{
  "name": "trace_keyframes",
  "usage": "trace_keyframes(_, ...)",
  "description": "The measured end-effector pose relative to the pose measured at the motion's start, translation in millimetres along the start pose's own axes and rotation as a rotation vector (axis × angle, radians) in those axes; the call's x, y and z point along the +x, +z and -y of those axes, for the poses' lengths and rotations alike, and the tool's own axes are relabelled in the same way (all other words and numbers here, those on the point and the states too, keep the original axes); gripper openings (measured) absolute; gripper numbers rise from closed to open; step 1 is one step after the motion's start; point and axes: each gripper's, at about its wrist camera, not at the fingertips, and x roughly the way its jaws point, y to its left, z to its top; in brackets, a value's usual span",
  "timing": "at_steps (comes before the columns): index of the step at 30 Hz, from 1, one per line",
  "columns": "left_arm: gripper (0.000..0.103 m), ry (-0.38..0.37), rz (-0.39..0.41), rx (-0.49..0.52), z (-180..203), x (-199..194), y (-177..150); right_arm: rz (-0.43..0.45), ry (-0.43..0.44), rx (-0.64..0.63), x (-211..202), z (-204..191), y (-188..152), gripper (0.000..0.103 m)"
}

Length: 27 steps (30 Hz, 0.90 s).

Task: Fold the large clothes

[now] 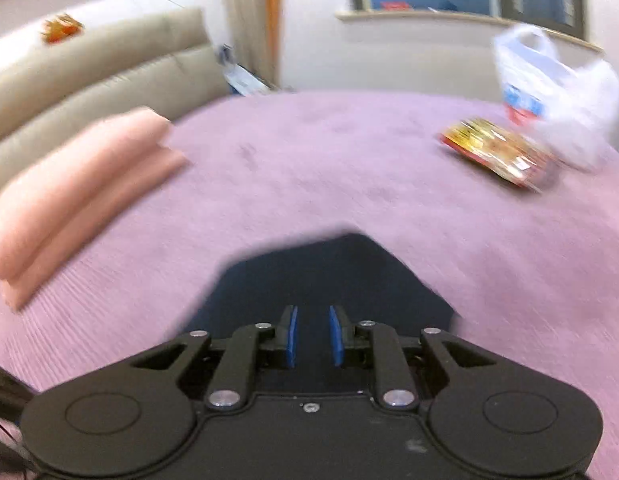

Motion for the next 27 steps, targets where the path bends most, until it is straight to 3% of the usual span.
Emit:
trace_keyframes(2,0.011,-0.027,-0.051,-0.027,-8,23,-9,-0.049,-0.012,-0.083,37,-13,5,0.025)
trace_keyframes(4,0.003,-0.023,-0.060,-0.040,-14,35,-25,-0.147,-0.219,-0.247,79,-25,-6,0.023)
trace_keyframes(5,0.003,-0.020,-0.055,-0.050,-16,35,-28,-0.165,-0.322,-0.290,94,-19,-16,0.023)
trace_keyframes(6,0.003,-0.035,-0.047,-0.077,-19,31,-26,-0.179,-0.368,-0.279,101,-9,-24,0.023)
trace_keyframes(8,0.003,-0.052,-0.053,-0.108,-20,29,-23,-0.175,-0.331,-0.112,95,24,-31,0.019)
trace_keyframes(10,0.003,-0.046,-0.065,-0.082,-17,27,-23,-0.178,-0.368,-0.082,84,33,-30,0.000)
trace_keyframes(13,0.004,-0.066,-0.091,-0.082,-17,22,-28,-0.162,-0.413,-0.074,55,26,-31,0.000)
trace_keyframes(15,0.004,-0.075,-0.098,-0.097,-15,9,-32,-0.123,-0.372,-0.017,24,28,-30,0.004)
trace_keyframes(16,0.005,-0.079,-0.097,-0.104,-15,3,-37,-0.099,-0.324,0.015,6,21,-31,0.015)
trace_keyframes(18,0.005,-0.077,-0.101,-0.121,-15,0,-43,-0.073,-0.218,0.058,-18,4,-35,0.017)
trace_keyframes(20,0.004,-0.054,-0.103,-0.150,-18,12,-46,-0.129,-0.170,0.061,-23,-14,-52,0.017)
trace_keyframes(24,0.003,-0.052,-0.119,-0.131,-18,13,-50,-0.349,-0.256,0.066,-7,-16,-116,0.016)
trace_keyframes(27,0.003,-0.031,-0.134,-0.093,-11,13,-52,-0.324,-0.241,0.148,-27,-9,-129,0.016)
